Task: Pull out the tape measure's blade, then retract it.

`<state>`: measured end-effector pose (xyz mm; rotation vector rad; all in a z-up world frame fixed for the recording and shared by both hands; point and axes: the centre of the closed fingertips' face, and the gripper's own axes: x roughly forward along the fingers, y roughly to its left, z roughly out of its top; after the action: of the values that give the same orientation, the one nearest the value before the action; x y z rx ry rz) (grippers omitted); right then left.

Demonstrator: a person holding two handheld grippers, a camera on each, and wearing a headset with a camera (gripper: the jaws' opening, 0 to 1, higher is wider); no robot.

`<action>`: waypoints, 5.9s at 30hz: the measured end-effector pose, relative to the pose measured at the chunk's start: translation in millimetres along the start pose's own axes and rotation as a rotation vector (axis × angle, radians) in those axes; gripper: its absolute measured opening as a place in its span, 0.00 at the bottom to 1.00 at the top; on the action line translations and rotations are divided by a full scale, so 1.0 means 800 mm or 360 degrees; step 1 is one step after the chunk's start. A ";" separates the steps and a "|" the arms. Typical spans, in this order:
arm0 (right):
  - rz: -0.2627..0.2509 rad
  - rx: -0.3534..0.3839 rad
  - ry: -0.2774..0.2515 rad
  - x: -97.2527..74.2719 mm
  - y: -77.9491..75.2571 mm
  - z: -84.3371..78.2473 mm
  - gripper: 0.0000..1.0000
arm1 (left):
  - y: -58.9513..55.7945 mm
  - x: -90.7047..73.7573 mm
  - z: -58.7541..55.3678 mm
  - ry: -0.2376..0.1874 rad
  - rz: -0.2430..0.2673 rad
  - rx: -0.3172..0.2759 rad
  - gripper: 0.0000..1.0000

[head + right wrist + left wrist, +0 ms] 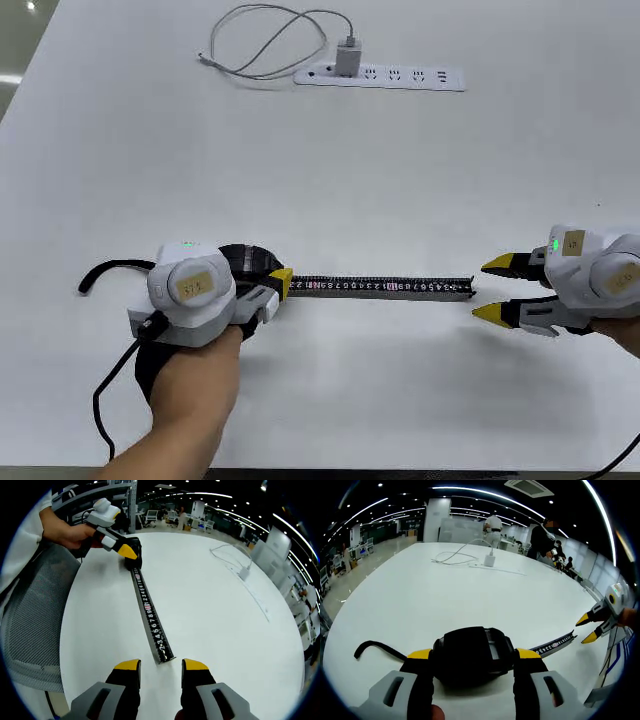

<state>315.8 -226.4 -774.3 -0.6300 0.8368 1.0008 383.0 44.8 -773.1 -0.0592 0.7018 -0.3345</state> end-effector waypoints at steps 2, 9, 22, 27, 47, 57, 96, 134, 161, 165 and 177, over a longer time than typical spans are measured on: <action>0.0010 -0.0023 0.0009 0.002 -0.002 0.001 0.27 | 0.000 0.000 0.000 0.0001 -0.0001 0.0001 0.60; 0.0064 -0.0070 0.0043 0.009 -0.005 0.002 0.24 | 0.000 0.000 0.000 0.0007 -0.0007 -0.0001 0.60; 0.0168 -0.0145 0.0147 0.028 -0.005 -0.006 0.17 | 0.000 0.000 -0.001 0.0020 -0.0012 -0.0011 0.60; 0.0198 -0.0166 0.0173 0.031 -0.004 -0.007 0.16 | 0.000 0.000 -0.001 0.0024 -0.0014 -0.0013 0.60; 0.0204 -0.0218 0.0203 0.034 -0.003 -0.010 0.11 | 0.000 0.001 -0.001 0.0021 -0.0012 -0.0018 0.61; 0.0194 -0.0213 0.0213 0.034 -0.004 -0.010 0.11 | 0.000 0.001 -0.001 0.0024 -0.0008 -0.0026 0.61; 0.0217 -0.0227 0.0204 0.039 -0.001 0.001 0.10 | 0.001 0.002 -0.003 0.0066 -0.0048 -0.0020 0.57; 0.0239 -0.0255 0.0145 0.054 -0.002 0.029 0.10 | 0.003 0.000 -0.003 0.0066 -0.0071 -0.0070 0.58; 0.0256 -0.0256 0.0118 0.064 -0.001 0.047 0.09 | 0.002 0.001 -0.003 0.0065 -0.0076 -0.0074 0.58; 0.0261 -0.0258 0.0104 0.066 0.000 0.051 0.09 | 0.002 0.001 -0.003 0.0065 -0.0079 -0.0074 0.58; 0.0268 -0.0272 0.0091 0.070 0.000 0.064 0.09 | 0.002 0.001 -0.003 0.0063 -0.0080 -0.0079 0.58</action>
<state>347.7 -160.1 -793.8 -0.7458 0.8714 1.2207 383.0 46.3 -775.7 -0.1177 0.7487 -0.3674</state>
